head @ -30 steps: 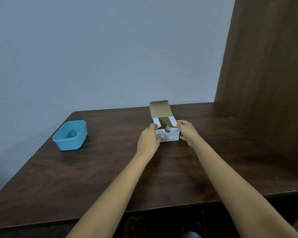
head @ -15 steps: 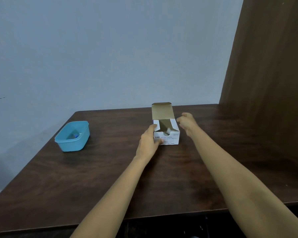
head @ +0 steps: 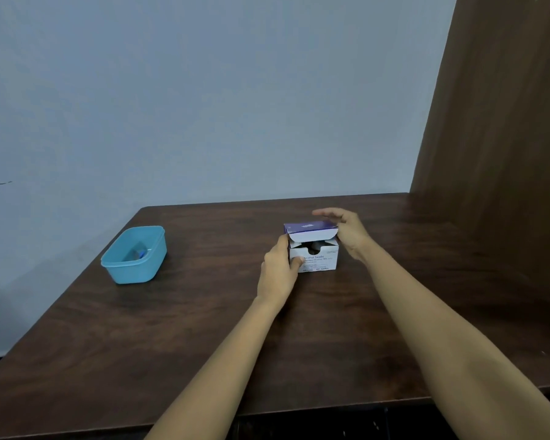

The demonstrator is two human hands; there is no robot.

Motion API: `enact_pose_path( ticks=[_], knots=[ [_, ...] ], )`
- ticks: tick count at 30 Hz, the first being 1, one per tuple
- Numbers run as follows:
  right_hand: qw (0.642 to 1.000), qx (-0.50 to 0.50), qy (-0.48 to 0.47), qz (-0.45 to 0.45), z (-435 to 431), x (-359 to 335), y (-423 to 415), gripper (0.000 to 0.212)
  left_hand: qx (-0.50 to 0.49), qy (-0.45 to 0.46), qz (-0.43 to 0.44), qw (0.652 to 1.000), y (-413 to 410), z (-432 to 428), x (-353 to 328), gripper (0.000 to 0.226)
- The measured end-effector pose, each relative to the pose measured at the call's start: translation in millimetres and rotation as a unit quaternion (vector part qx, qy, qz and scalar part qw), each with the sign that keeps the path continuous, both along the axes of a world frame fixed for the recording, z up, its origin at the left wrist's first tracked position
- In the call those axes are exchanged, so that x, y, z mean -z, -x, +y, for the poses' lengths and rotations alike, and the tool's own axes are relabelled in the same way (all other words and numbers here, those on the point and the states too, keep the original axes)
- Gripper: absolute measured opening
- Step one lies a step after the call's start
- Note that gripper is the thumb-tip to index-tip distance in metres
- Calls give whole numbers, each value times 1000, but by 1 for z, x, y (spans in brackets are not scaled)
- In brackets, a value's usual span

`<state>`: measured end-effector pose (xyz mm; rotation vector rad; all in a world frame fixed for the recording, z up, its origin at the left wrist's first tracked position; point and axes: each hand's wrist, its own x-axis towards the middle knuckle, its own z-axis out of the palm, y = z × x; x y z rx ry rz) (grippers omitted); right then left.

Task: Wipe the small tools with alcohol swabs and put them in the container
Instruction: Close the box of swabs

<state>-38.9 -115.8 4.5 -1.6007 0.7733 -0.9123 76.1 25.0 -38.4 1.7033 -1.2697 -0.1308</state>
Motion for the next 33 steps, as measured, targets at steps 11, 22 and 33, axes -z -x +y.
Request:
enact_pose_path(
  ticks=[11, 22, 33],
  knots=[
    [988, -110, 107, 32, 3, -1, 39, 44, 9, 13, 6, 1000, 1, 4, 2, 45],
    [973, -131, 162, 98, 0, 8, 40, 19, -68, 61, 119, 989, 9, 1, -14, 40],
    [961, -93, 221, 139, 6, 17, 41, 18, -67, 58, 92, 992, 5, -6, -10, 18]
  ],
)
